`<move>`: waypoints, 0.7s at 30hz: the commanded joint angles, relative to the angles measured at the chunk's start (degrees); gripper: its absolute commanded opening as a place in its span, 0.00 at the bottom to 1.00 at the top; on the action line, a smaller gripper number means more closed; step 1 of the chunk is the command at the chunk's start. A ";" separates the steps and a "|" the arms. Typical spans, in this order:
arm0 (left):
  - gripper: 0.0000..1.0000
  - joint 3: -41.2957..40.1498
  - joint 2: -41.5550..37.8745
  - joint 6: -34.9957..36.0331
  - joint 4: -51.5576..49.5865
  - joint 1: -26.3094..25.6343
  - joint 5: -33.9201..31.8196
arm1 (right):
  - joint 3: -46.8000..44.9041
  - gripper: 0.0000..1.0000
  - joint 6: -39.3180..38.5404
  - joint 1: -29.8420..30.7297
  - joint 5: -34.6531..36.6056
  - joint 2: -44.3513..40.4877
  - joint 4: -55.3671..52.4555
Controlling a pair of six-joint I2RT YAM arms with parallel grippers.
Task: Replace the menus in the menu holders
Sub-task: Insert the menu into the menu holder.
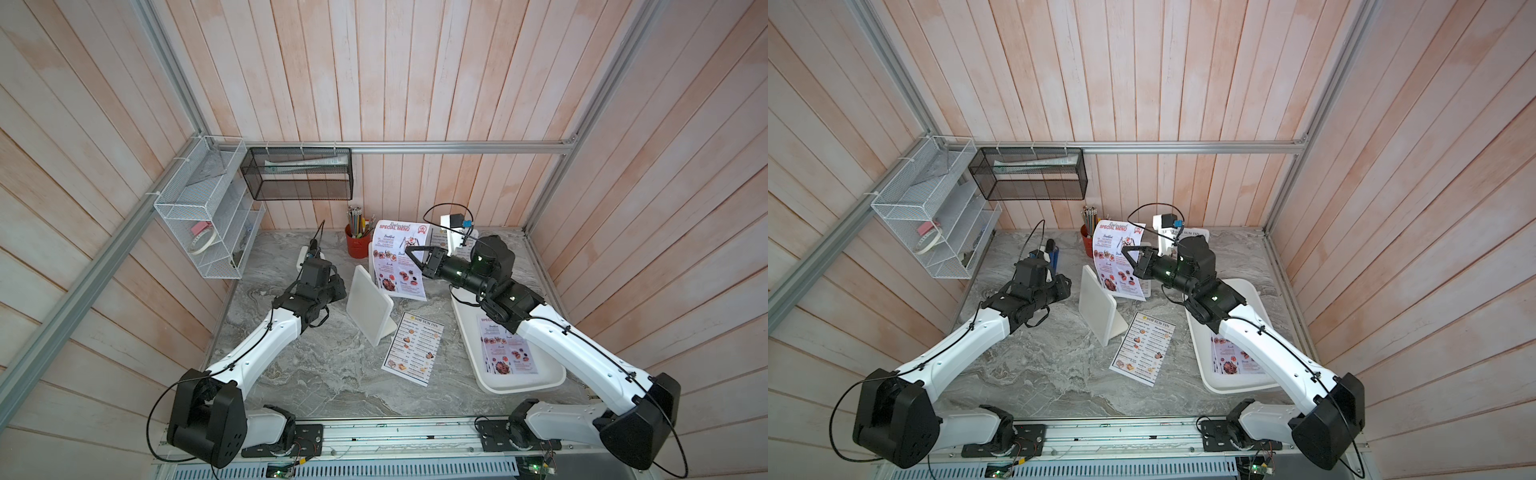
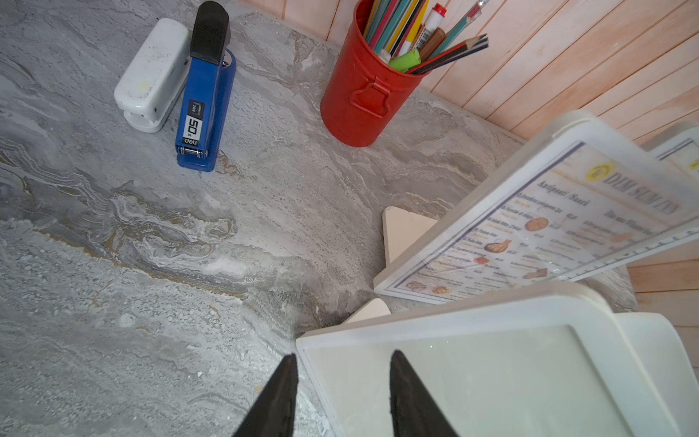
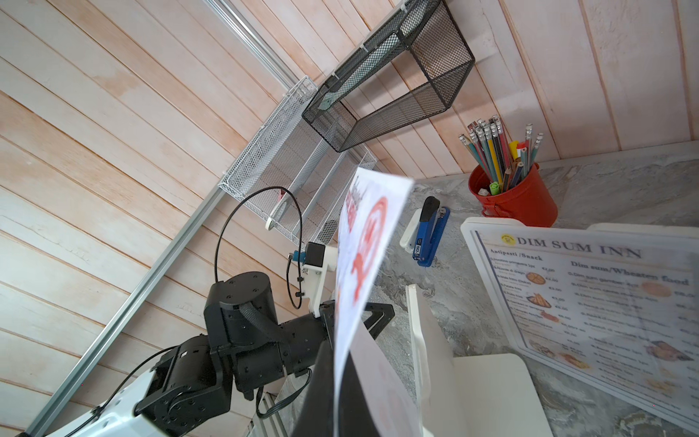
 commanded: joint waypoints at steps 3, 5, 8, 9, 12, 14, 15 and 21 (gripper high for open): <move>0.42 -0.13 -0.70 0.48 -0.10 0.05 0.43 | 0.45 0.00 0.33 -0.27 -1.29 -0.44 3.03; 0.42 -0.12 -0.64 0.42 -0.09 0.06 0.43 | 0.62 0.00 0.20 -0.27 -1.29 -0.36 2.77; 0.42 -0.10 -0.77 0.43 -0.09 0.10 0.35 | 0.18 0.00 0.26 -0.26 -1.25 -0.35 2.67; 0.42 -0.09 -0.85 0.42 -0.09 0.08 0.34 | 0.07 0.00 0.23 -0.27 -1.28 -0.35 2.55; 0.42 -0.04 -1.01 0.60 -0.39 0.04 0.17 | -0.52 0.00 0.35 -0.27 -1.03 -0.17 2.56; 0.42 0.09 -1.05 0.70 -0.48 0.10 0.08 | -0.79 0.00 0.33 -0.39 -0.82 -0.21 2.67; 0.42 0.14 -1.04 0.69 -0.44 0.04 0.08 | -0.82 0.00 0.35 -0.45 -0.88 -0.18 2.67; 0.42 0.26 -0.87 0.66 -0.44 0.05 0.08 | -0.73 0.00 0.31 -0.62 -1.11 0.00 2.37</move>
